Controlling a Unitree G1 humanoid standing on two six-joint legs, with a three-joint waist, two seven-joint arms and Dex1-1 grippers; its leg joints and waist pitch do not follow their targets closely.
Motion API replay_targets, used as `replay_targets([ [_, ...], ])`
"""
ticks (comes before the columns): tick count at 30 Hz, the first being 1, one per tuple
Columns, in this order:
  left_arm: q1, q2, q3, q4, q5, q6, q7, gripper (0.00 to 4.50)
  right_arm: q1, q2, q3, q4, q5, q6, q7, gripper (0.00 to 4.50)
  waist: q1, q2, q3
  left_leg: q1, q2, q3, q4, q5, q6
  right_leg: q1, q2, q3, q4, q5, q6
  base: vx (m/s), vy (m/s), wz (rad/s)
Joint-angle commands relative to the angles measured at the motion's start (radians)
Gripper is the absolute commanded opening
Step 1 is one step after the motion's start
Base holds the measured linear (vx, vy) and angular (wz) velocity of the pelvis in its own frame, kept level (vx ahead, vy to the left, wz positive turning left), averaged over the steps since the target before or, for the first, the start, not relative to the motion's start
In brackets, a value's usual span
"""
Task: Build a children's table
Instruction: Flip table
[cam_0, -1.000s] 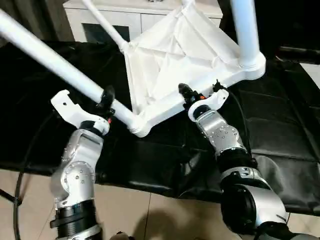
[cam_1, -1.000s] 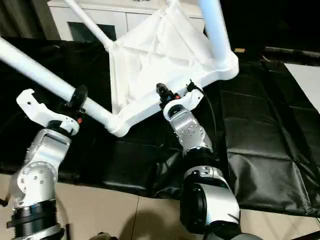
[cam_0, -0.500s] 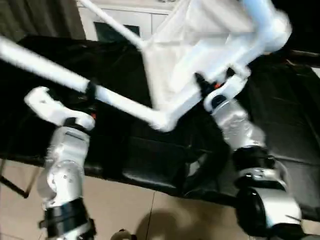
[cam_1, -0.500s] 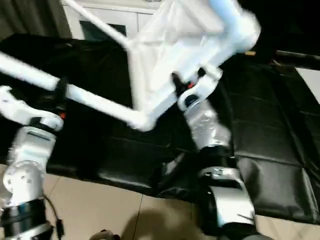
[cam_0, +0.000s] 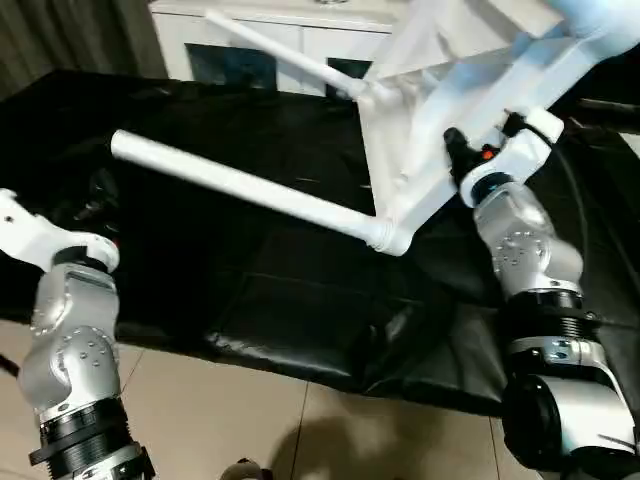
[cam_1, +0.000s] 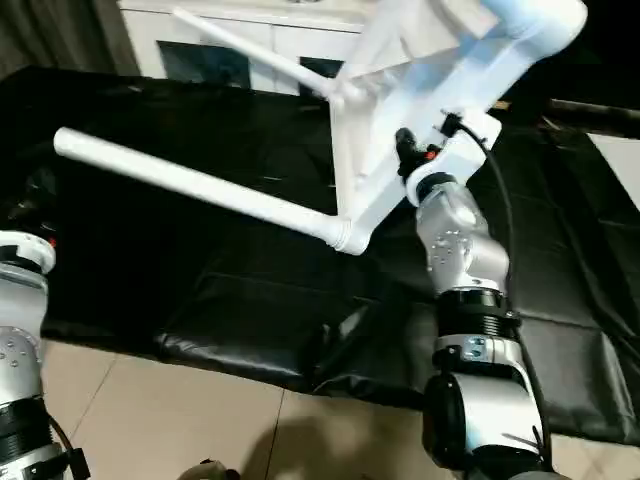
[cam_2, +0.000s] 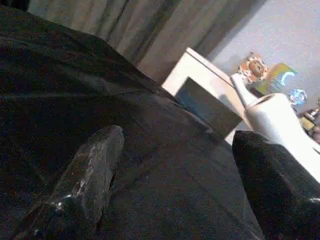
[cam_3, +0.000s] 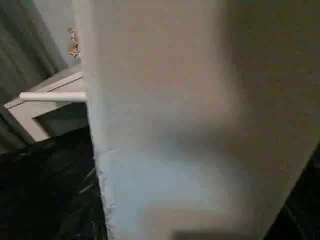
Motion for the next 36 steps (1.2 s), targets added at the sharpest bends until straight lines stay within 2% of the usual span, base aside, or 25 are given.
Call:
replay_targets([
  [1,0.004,0.017,-0.03,0.004,0.014,0.0,-0.018,3.88,-0.01,-0.031,0.016,-0.071,-0.046,-0.003,-0.027,1.87,-0.007,0.002,-0.077,0.026,0.01,0.003,-0.073,-0.147,-0.038,0.043,-0.032,0.026,-0.063,-0.059,-0.134,0.0,0.0,0.0],
  [2,0.004,0.017,-0.03,0.004,0.014,0.0,-0.018,3.88,-0.01,-0.031,0.016,-0.071,-0.046,-0.003,-0.027,1.87,-0.007,0.0,-0.076,0.026,0.01,0.003,-0.073,-0.15,-0.039,0.043,-0.032,0.026,-0.065,-0.065,-0.134,0.0,0.0,0.0],
  [3,0.015,0.037,-0.085,-0.01,0.041,0.025,-0.061,3.88,-0.009,-0.036,0.043,-0.081,-0.081,-0.005,-0.041,1.87,-0.007,0.001,-0.076,0.028,0.011,0.004,-0.073,-0.154,-0.041,0.041,-0.032,0.026,-0.065,-0.073,-0.135,0.0,0.0,0.0],
  [4,0.015,0.037,-0.085,-0.01,0.041,0.025,-0.061,3.88,-0.009,-0.036,0.043,-0.081,-0.081,-0.005,-0.041,1.87,-0.006,0.003,-0.076,0.029,0.011,0.004,-0.074,-0.159,-0.042,0.039,-0.031,0.026,-0.065,-0.087,-0.13,0.0,0.0,0.0],
  [5,0.022,0.052,-0.118,-0.016,0.059,0.037,-0.087,3.88,-0.008,-0.037,0.054,-0.087,-0.094,-0.005,-0.047,1.87,-0.007,0.003,-0.074,0.03,0.013,0.004,-0.075,-0.167,-0.046,0.037,-0.031,0.026,-0.067,-0.099,-0.129,0.0,0.0,0.0],
  [6,0.033,0.08,-0.17,-0.024,0.088,0.054,-0.126,3.88,-0.008,-0.036,0.065,-0.095,-0.104,-0.002,-0.046,1.87,-0.007,-0.002,-0.073,0.03,0.013,0.004,-0.076,-0.168,-0.045,0.036,-0.031,0.026,-0.069,-0.107,-0.125,0.0,0.0,0.0],
  [7,0.065,0.167,-0.324,-0.05,0.167,0.097,-0.234,3.88,-0.006,-0.031,0.101,-0.117,-0.131,0.015,-0.042,1.87,-0.005,0.004,-0.074,0.032,0.014,0.003,-0.077,-0.171,-0.046,0.033,-0.031,0.026,-0.067,-0.123,-0.119,0.0,0.0,0.0],
  [8,0.065,0.168,-0.326,-0.05,0.168,0.097,-0.236,3.88,-0.006,-0.03,0.102,-0.118,-0.131,0.015,-0.042,1.87,-0.004,0.004,-0.074,0.033,0.014,0.002,-0.077,-0.172,-0.045,0.031,-0.031,0.026,-0.067,-0.128,-0.113,0.0,0.0,0.0],
  [9,0.077,0.197,-0.387,-0.069,0.186,0.124,-0.275,3.88,-0.005,-0.027,0.121,-0.131,-0.144,0.03,-0.043,1.87,-0.006,0.003,-0.073,0.033,0.015,0.003,-0.08,-0.172,-0.051,0.031,-0.03,0.026,-0.065,-0.129,-0.112,0.0,0.0,0.0],
  [10,0.082,0.21,-0.417,-0.081,0.191,0.14,-0.294,3.88,-0.004,-0.025,0.132,-0.139,-0.152,0.04,-0.045,1.87,-0.005,0.005,-0.073,0.035,0.016,0.003,-0.079,-0.171,-0.062,0.029,-0.03,0.027,-0.062,-0.116,-0.118,0.0,0.0,0.0],
  [13,0.085,0.236,-0.493,-0.113,0.193,0.157,-0.349,3.88,0.002,-0.021,0.17,-0.163,-0.201,0.059,-0.076,1.86,-0.005,0.003,-0.075,0.03,0.012,0.005,-0.077,-0.142,-0.072,0.036,-0.03,0.029,-0.056,-0.054,-0.133,0.0,0.0,0.0],
  [17,0.076,0.284,-0.601,-0.159,0.228,0.146,-0.446,3.88,0.02,0.008,0.216,-0.188,-0.249,0.072,-0.105,1.86,-0.005,0.003,-0.077,0.03,0.011,0.006,-0.073,-0.107,-0.068,0.039,-0.028,0.029,-0.051,-0.003,-0.135,0.0,0.0,0.0],
  [20,0.062,0.313,-0.641,-0.176,0.259,0.126,-0.494,3.88,0.037,0.021,0.242,-0.202,-0.277,0.079,-0.112,1.86,-0.007,0.005,-0.076,0.03,0.012,0.006,-0.074,-0.103,-0.073,0.039,-0.027,0.029,-0.048,0.004,-0.132,0.0,0.0,0.0],
  [21,0.049,0.334,-0.666,-0.19,0.281,0.111,-0.524,3.88,0.054,0.029,0.26,-0.211,-0.276,0.068,-0.09,2.42,-0.007,0.003,-0.076,0.032,0.011,0.007,-0.074,-0.109,-0.076,0.04,-0.027,0.03,-0.05,0.001,-0.13,0.0,0.0,0.0],
  [26,-0.006,0.373,-0.702,-0.207,0.332,0.052,-0.566,3.88,0.112,0.045,0.277,-0.218,-0.26,-0.015,-0.028,2.76,-0.01,0.003,-0.073,0.034,0.012,0.006,-0.079,-0.155,-0.082,0.038,-0.029,0.032,-0.054,-0.044,-0.123,0.0,0.0,0.0],
  [29,-0.055,0.387,-0.71,-0.222,0.355,-0.009,-0.599,3.88,0.176,0.044,0.286,-0.222,-0.251,-0.105,0.039,3.03,-0.013,0.006,-0.072,0.031,0.013,0.003,-0.08,-0.172,-0.086,0.043,-0.031,0.032,-0.054,-0.06,-0.13,0.0,0.0,0.0],
  [30,-0.055,0.387,-0.71,-0.222,0.355,-0.009,-0.599,3.88,0.176,0.044,0.286,-0.222,-0.251,-0.105,0.039,3.03,-0.013,0.004,-0.073,0.03,0.012,0.005,-0.079,-0.176,-0.082,0.042,-0.031,0.033,-0.057,-0.063,-0.13,0.0,0.0,0.0],
  [31,-0.067,0.403,-0.722,-0.226,0.38,-0.049,-0.624,3.88,0.206,0.034,0.295,-0.229,-0.263,-0.151,0.063,3.21,-0.016,0.003,-0.072,0.029,0.013,0.003,-0.08,-0.178,-0.079,0.043,-0.033,0.032,-0.058,-0.066,-0.134,0.0,0.0,0.0],
  [32,-0.072,0.417,-0.733,-0.23,0.402,-0.086,-0.646,3.88,0.234,0.029,0.293,-0.233,-0.26,-0.19,0.089,3.33,-0.019,0.01,-0.072,0.028,0.013,0.002,-0.08,-0.191,-0.076,0.042,-0.034,0.032,-0.061,-0.081,-0.135,0.0,0.0,0.0],
  [34,-0.074,0.424,-0.74,-0.232,0.412,-0.109,-0.659,3.88,0.248,0.024,0.291,-0.233,-0.262,-0.213,0.098,3.43,-0.026,0.006,-0.072,0.027,0.012,0.002,-0.079,-0.191,-0.074,0.044,-0.031,0.032,-0.058,-0.079,-0.143,0.0,0.0,0.0],
  [36,-0.077,0.45,-0.759,-0.243,0.434,-0.176,-0.7,3.88,0.285,0.011,0.283,-0.235,-0.269,-0.285,0.112,3.63,-0.027,0.014,-0.072,0.028,0.014,0.001,-0.079,-0.192,-0.069,0.042,-0.033,0.031,-0.058,-0.083,-0.151,0.0,0.0,0.0],
])
